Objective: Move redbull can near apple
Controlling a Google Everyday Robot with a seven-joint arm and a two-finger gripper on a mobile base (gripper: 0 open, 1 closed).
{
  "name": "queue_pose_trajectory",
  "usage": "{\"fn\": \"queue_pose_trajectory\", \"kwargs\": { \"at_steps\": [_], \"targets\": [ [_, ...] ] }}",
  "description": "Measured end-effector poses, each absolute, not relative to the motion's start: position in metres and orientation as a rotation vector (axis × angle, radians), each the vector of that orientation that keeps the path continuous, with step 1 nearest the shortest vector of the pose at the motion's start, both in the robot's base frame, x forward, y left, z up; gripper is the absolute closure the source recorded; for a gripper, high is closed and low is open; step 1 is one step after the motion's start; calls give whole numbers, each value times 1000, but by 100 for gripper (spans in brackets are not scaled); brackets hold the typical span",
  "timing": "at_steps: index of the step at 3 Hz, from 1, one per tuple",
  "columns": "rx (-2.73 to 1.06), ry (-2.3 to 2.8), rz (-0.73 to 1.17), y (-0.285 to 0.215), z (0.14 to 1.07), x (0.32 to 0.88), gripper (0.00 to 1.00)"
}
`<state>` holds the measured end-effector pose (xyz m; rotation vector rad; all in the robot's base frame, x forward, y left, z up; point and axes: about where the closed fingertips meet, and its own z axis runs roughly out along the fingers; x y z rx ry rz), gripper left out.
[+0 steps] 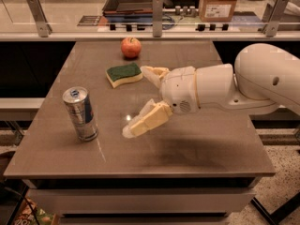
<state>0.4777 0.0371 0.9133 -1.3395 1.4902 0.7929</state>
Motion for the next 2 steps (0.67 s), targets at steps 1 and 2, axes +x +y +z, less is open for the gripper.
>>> {"fn": "queue_pose_trajectory", "kwargs": {
  "at_steps": [1,2],
  "targets": [
    [-1340,1490,793,37,913,478,0],
    [-1308,1521,755,26,922,485,0]
  ]
}}
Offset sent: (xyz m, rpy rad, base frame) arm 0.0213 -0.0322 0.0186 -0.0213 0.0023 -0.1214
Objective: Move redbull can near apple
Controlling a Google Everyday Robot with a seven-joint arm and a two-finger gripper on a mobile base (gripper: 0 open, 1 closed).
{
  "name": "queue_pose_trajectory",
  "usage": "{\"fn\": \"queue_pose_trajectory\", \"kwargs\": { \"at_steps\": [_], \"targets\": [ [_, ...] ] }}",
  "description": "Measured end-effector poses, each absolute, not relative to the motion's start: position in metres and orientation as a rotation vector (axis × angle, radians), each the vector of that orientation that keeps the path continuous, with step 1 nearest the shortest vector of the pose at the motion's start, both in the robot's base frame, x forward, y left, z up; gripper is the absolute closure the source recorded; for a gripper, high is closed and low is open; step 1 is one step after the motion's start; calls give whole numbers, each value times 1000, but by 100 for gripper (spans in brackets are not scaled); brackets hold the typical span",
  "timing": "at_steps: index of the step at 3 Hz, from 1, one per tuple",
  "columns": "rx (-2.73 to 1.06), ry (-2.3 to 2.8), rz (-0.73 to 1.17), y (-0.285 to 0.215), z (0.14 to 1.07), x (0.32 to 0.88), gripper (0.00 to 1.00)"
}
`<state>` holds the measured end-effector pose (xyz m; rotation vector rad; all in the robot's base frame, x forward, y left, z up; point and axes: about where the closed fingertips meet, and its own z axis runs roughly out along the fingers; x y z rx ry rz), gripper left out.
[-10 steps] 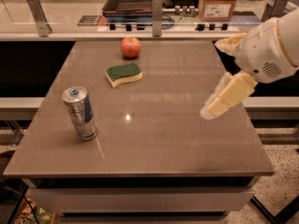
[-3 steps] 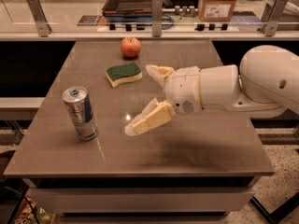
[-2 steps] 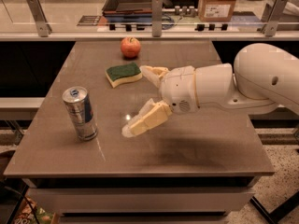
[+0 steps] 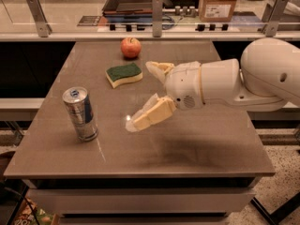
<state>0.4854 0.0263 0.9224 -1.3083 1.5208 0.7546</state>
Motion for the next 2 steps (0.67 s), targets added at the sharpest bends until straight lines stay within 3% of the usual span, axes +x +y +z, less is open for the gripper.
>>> {"fn": "queue_pose_trajectory", "kwargs": {
  "at_steps": [2],
  "targets": [
    [-1231,1525,825,41,903,512,0]
  ]
}}
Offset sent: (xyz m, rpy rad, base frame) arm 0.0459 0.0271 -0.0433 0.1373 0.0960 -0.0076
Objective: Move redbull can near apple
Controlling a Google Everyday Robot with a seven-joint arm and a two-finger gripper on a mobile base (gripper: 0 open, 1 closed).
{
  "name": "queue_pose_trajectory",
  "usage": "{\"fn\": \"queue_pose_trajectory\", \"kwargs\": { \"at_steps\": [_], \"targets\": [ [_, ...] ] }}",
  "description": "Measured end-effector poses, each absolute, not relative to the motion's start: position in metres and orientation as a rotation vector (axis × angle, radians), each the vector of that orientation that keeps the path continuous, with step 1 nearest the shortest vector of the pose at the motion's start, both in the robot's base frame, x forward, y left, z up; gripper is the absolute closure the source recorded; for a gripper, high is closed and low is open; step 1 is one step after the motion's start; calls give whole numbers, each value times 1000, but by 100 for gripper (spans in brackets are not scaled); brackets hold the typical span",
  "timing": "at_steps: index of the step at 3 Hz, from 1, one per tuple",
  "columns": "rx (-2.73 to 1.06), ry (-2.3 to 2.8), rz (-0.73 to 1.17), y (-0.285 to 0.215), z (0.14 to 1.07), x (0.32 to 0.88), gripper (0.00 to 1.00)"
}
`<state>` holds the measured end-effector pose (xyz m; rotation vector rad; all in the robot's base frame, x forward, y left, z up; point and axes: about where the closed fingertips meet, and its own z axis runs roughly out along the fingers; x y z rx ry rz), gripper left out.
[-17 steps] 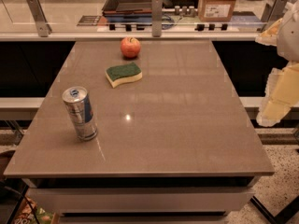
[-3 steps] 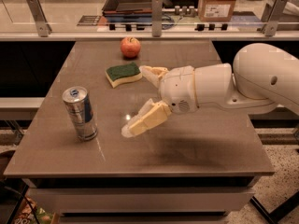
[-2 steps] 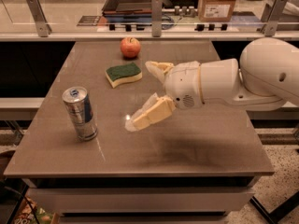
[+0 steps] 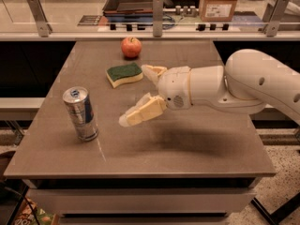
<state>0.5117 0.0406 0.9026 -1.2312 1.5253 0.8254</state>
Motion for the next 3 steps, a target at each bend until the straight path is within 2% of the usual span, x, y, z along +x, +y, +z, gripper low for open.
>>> {"fn": "queue_pose_trajectory", "kwargs": {
  "at_steps": [3],
  "targets": [
    [-1292,1411,973,107,873,490,0]
  ]
}}
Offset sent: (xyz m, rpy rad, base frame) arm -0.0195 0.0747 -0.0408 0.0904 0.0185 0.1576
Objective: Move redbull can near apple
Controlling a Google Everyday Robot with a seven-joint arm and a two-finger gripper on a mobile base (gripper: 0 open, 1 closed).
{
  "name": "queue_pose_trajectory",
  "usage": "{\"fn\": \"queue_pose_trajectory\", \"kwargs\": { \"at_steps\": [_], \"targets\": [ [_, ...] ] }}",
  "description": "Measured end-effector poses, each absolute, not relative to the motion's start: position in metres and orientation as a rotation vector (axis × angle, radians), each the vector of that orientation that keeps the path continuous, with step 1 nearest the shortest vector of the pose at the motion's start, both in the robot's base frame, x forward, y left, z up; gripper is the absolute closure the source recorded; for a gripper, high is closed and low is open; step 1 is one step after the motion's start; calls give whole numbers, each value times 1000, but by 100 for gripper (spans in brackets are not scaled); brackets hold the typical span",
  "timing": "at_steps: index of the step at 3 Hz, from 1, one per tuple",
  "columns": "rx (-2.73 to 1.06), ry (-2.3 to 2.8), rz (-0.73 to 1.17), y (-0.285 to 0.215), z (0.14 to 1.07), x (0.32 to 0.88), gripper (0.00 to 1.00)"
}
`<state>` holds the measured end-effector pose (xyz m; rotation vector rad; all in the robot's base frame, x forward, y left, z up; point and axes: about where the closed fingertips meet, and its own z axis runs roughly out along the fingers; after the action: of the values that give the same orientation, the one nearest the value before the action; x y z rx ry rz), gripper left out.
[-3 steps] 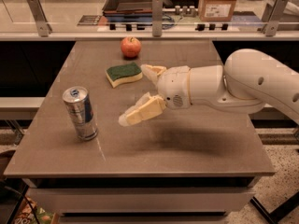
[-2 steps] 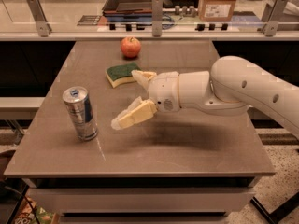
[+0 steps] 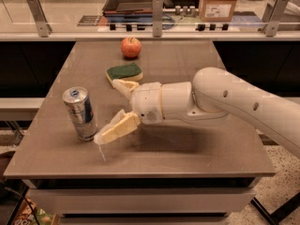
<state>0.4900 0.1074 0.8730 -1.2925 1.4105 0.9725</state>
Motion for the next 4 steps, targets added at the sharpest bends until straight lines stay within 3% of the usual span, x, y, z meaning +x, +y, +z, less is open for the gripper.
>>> {"fn": "queue_pose_trajectory", "kwargs": {
  "at_steps": [3,4],
  "targets": [
    [-1288,1249,1032,148,879,471,0],
    [-1296,1235,1052,161,880,476,18]
  ]
}}
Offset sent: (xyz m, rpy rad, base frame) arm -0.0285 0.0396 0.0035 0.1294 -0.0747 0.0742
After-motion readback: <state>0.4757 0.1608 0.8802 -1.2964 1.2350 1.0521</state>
